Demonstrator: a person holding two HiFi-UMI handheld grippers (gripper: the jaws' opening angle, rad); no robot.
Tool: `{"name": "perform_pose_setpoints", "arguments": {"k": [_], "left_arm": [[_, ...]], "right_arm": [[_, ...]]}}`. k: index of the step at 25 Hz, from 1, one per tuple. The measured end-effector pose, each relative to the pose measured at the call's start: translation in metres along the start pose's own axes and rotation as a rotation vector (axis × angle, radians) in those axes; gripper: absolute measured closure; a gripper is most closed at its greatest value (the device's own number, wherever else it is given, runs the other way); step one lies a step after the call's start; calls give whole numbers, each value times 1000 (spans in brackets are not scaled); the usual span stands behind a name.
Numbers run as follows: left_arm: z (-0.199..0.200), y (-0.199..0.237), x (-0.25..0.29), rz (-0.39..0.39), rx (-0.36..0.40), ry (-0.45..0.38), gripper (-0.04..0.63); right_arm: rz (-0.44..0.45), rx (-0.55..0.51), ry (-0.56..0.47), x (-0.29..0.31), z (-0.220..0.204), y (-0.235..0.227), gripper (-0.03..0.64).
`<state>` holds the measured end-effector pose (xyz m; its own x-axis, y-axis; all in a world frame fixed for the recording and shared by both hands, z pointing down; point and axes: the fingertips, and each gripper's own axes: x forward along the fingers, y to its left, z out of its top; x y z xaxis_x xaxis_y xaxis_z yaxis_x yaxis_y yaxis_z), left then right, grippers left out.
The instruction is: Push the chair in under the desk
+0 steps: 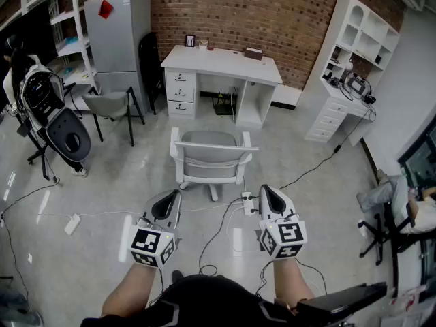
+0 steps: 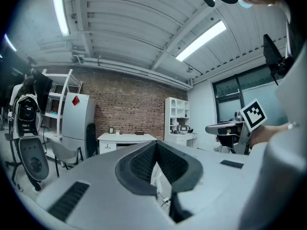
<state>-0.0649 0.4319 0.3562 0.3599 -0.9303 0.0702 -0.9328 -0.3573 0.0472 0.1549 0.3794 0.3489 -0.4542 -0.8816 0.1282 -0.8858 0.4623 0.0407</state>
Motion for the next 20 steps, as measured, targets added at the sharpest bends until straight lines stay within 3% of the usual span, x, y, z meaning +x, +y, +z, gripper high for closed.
{"name": "perform_pose_setpoints", "arguments": {"k": [20], "left_arm": [[0,21,-8,-14,-46,-12,588]], "right_arm": [[-11,-55,12,4,4,32,614]]}}
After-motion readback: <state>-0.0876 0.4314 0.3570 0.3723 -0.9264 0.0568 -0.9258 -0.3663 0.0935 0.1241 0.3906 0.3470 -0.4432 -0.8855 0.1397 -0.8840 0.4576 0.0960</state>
